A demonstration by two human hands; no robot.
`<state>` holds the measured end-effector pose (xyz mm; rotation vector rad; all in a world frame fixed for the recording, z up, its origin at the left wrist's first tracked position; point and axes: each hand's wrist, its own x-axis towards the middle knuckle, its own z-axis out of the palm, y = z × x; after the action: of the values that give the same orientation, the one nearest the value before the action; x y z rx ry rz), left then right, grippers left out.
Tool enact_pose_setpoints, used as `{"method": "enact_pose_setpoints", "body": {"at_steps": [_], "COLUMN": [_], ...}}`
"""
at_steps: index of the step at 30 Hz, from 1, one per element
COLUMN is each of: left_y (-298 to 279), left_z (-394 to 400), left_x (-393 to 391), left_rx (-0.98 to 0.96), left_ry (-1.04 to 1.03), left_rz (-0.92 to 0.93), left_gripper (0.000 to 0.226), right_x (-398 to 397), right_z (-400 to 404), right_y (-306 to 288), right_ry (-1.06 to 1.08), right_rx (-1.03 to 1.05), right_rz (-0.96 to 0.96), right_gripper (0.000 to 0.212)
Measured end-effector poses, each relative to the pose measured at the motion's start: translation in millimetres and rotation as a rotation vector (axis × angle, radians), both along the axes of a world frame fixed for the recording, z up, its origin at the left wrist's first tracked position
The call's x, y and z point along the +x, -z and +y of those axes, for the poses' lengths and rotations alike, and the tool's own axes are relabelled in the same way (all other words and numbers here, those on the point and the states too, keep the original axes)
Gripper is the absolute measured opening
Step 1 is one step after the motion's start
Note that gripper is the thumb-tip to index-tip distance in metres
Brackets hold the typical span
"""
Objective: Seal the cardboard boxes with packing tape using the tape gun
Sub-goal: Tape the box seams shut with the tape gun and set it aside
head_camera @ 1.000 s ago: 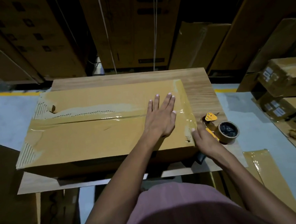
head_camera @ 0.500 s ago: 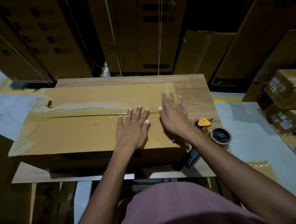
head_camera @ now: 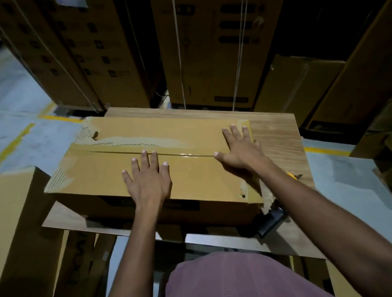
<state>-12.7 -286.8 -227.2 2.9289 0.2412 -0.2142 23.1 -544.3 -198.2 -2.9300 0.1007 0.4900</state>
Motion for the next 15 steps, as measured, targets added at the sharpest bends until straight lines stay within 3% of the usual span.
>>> {"method": "enact_pose_setpoints", "body": {"at_steps": [5,10,15], "left_y": [0,-3,-2], "left_z": [54,127,138], "left_x": [23,47,50], "left_rx": [0.012,0.025,0.024], "left_ry": [-0.123,-0.201,-0.199], "left_rz": [-0.003,-0.009,-0.037], "left_gripper": [0.067,0.059,0.057], "right_x": [18,32,43], "right_z": [-9,11,22], "right_y": [-3,-8,4], "right_ry": [-0.058,0.06,0.119], "right_rx": [-0.017,0.092,0.104], "right_rz": [0.055,0.076,-0.055], "right_gripper": [0.093,0.091,0.082]}}
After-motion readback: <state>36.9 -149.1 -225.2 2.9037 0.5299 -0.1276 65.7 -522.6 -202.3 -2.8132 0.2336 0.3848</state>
